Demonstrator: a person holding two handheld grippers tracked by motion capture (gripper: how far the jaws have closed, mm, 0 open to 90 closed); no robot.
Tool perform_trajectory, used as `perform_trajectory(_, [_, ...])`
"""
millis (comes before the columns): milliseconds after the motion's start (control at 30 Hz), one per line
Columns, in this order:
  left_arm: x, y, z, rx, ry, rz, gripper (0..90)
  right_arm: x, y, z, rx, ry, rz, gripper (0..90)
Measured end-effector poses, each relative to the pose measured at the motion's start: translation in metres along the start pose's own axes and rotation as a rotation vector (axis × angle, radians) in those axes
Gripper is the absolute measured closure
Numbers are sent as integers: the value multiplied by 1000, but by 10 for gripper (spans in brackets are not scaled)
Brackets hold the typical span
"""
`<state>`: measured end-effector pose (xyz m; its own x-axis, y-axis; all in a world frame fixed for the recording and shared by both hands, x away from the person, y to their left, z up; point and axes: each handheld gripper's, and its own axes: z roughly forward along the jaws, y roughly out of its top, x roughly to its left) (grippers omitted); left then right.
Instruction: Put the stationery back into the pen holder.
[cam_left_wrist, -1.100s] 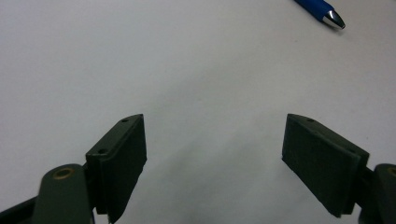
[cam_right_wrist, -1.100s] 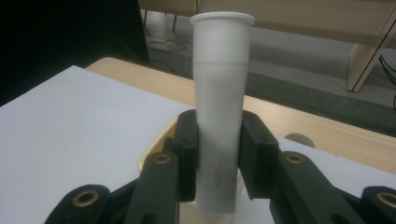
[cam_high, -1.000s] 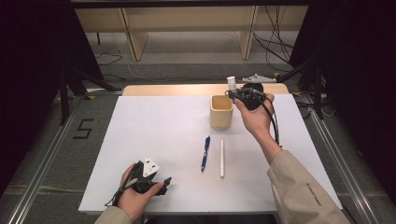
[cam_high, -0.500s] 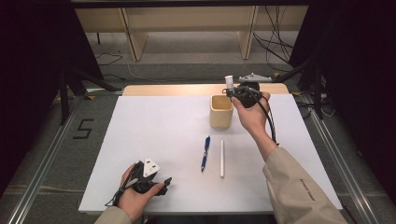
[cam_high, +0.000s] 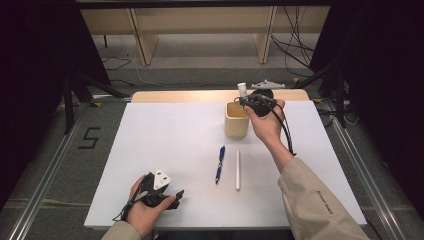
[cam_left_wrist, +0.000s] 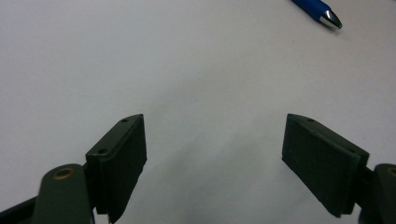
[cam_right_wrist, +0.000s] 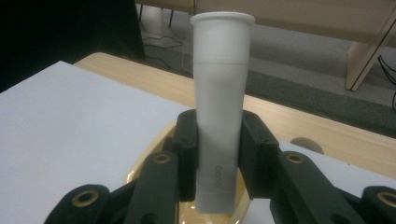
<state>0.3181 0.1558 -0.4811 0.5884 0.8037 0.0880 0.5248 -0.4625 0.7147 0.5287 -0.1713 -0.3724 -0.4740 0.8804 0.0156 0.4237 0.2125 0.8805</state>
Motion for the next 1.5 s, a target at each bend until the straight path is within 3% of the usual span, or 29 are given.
perform_trajectory(1500, [0,0,0,-9,-1,-6,219,8,-15,24,48,6,-37,707])
